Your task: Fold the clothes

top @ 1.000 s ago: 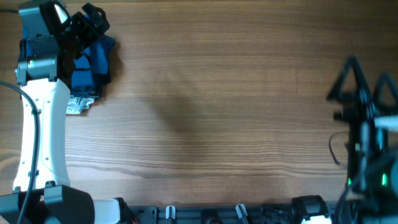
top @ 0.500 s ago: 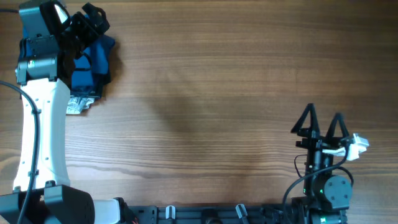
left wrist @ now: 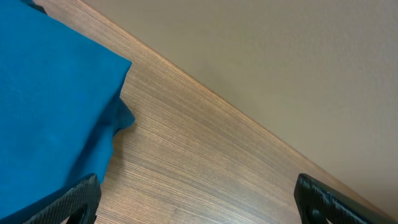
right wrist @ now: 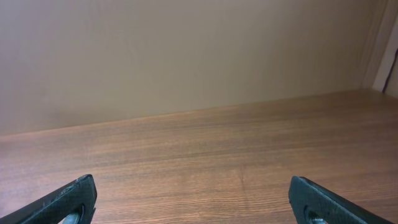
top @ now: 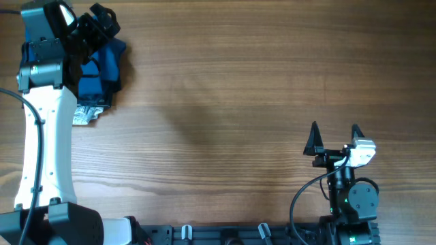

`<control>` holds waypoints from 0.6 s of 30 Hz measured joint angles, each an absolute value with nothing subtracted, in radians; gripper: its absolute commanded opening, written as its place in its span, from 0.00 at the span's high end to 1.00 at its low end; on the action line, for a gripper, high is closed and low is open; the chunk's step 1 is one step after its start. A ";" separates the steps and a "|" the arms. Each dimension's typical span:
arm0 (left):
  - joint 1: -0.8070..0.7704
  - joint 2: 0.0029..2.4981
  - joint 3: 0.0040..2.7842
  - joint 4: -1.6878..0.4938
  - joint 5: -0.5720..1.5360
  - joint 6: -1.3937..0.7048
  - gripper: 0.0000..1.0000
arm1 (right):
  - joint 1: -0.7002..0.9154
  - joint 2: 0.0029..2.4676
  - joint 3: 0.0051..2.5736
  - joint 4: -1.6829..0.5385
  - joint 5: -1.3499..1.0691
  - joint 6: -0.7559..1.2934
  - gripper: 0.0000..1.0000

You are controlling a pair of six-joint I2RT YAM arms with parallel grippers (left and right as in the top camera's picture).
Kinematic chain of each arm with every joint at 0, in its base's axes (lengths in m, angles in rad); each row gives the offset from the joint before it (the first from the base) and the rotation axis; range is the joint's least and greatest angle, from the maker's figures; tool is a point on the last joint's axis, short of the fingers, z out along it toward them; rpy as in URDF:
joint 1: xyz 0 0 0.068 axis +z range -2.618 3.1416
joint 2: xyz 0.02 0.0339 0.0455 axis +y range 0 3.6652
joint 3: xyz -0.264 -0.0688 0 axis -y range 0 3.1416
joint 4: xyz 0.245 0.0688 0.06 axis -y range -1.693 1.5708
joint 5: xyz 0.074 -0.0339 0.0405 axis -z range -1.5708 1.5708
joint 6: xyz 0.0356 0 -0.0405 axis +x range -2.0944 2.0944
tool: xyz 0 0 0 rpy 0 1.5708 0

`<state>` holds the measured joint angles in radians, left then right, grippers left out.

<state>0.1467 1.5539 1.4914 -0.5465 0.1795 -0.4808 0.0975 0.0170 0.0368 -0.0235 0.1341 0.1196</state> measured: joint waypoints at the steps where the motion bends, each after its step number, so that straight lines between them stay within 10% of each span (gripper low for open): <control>1: 0.147 1.554 1.491 -0.546 0.179 -0.481 0.00 | 0.097 0.017 0.036 -0.023 0.134 0.113 0.00; 18: 0.147 1.554 1.491 -0.546 0.180 -0.481 0.00 | 0.097 0.017 0.036 -0.023 0.131 0.107 0.00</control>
